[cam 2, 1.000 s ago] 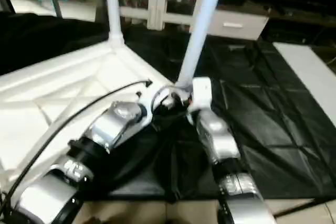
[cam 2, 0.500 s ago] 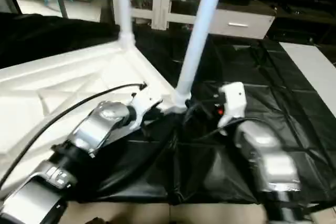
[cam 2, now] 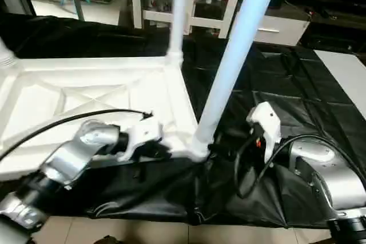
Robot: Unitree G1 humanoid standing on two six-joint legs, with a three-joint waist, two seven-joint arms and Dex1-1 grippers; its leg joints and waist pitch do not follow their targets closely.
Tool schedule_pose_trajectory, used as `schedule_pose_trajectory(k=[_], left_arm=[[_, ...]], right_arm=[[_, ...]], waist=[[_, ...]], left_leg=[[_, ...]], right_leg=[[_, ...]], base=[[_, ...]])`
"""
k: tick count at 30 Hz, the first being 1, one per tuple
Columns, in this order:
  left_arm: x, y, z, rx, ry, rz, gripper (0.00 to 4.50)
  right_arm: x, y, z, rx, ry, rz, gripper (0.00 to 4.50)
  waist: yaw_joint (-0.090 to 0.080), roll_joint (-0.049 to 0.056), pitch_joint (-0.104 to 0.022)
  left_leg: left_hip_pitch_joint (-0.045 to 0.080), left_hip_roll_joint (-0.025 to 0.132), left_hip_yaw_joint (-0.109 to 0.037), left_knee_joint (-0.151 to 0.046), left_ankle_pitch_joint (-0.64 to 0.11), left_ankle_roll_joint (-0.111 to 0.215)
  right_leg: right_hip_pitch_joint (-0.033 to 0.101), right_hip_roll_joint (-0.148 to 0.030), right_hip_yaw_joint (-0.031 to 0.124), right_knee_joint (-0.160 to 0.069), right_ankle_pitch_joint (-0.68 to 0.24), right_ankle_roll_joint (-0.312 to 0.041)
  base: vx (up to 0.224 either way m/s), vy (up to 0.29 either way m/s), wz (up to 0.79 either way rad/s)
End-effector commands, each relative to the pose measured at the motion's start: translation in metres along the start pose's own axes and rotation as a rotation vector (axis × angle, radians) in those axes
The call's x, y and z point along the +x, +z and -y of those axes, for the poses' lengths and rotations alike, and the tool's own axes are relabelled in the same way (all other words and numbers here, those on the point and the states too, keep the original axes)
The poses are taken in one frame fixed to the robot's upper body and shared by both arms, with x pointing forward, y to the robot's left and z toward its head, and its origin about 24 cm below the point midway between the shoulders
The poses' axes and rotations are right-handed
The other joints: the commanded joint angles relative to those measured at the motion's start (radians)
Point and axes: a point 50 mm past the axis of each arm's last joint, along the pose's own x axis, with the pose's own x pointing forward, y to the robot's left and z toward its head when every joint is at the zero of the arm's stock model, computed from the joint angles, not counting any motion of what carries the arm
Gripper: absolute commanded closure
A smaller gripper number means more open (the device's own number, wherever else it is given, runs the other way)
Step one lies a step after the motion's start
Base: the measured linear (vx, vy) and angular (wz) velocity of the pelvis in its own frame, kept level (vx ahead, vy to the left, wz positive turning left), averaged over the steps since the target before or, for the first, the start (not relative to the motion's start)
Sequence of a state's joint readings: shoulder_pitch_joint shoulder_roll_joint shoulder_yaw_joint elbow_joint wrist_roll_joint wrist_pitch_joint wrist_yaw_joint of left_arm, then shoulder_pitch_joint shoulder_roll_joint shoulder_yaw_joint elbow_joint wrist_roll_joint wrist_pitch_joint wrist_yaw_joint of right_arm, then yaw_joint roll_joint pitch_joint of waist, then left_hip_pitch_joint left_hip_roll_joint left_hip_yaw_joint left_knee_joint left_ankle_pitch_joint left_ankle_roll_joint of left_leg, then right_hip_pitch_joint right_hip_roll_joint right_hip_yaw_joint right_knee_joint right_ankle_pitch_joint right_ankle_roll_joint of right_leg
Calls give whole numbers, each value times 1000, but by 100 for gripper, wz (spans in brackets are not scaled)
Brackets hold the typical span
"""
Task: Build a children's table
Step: Insert table leg to table base, then rotate leg to tighten
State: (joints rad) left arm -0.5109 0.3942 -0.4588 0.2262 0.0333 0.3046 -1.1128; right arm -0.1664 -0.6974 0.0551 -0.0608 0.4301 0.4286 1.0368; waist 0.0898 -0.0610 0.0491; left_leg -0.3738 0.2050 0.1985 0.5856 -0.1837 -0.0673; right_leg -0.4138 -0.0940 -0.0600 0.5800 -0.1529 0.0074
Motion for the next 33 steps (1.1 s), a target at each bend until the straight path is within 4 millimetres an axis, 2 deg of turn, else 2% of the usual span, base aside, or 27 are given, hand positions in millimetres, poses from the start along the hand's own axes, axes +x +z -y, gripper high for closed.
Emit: schedule_pose_trajectory(k=[1, 6, 11, 13, 18, 19, 24, 27, 28, 30, 32, 33], left_arm=[[7, -4, 11, 6, -82, -13, 450], [3, -6, 11, 5, -84, -23, 450], [3, -6, 12, 9, -89, -25, 450], [3, -6, 13, 9, -88, -24, 450], [3, -6, 12, 6, -86, -25, 450], [2, -6, 12, 6, -86, -25, 450], [2, -6, 12, 6, -87, -29, 450], [2, -7, 13, 6, -87, -30, 450], [2, -7, 13, 6, -88, -30, 450], [3, -7, 13, 5, -88, -29, 450], [3, -7, 13, 5, -88, -32, 450], [3, -7, 13, 5, -88, -32, 450]], right_arm=[[1, 6, -5, -37, 72, 1, 4], [10, 6, -4, -72, 128, -12, 4], [29, 2, 10, -141, 79, -19, 4], [33, 2, 12, -141, 91, -18, 4], [38, -2, 11, -141, 143, -26, 4], [39, -3, 11, -139, 145, -26, 32], [43, -6, 12, -134, 177, -27, 74], [47, -8, 13, -132, 189, -24, 93], [48, -8, 14, -133, 189, -24, 118], [50, -7, 14, -137, 191, -20, 132], [51, -7, 15, -139, 196, -18, 140], [52, -7, 15, -140, 199, -17, 158]], waist=[[-4, -7, -58], [-4, -7, -58], [-8, -10, -61], [-7, -12, -61], [-5, -11, -63], [-6, -12, -63], [-7, -9, -64], [-6, -9, -65], [-6, -9, -66], [-6, -10, -66], [-7, -13, -66], [-8, -12, -66]], left_leg=[[17, 35, -12, -72, -225, 37], [21, 35, -11, -71, -226, 25], [21, 31, -10, -68, -232, 10], [20, 30, -10, -66, -223, 13], [21, 30, -9, -64, -214, 24], [20, 30, -9, -64, -218, 25], [20, 30, -10, -63, -214, 27], [21, 31, -9, -62, -210, 27], [22, 30, -9, -62, -206, 27], [21, 30, -9, -61, -194, 31], [20, 29, -9, -61, -197, 33], [21, 29, -8, -60, -201, 34]], right_leg=[[43, -48, 37, -56, -274, -168], [39, -47, 38, -54, -278, -174], [38, -47, 38, -52, -287, -180], [39, -45, 38, -48, -264, -186], [41, -43, 39, -44, -241, -193], [41, -44, 39, -44, -244, -194], [42, -43, 38, -41, -232, -204], [42, -43, 39, -40, -224, -208], [42, -43, 39, -39, -218, -211], [44, -41, 38, -37, -199, -217], [45, -42, 38, -37, -206, -216], [43, -42, 38, -38, -214, -218]], base=[[0, 0, 0], [0, 0, 0], [0, 0, 0], [0, 0, 0], [0, 0, 0], [0, 0, 0], [0, 0, 0], [0, 0, 0], [0, 0, 0], [0, 0, 0], [0, 0, 0], [0, 0, 0]])
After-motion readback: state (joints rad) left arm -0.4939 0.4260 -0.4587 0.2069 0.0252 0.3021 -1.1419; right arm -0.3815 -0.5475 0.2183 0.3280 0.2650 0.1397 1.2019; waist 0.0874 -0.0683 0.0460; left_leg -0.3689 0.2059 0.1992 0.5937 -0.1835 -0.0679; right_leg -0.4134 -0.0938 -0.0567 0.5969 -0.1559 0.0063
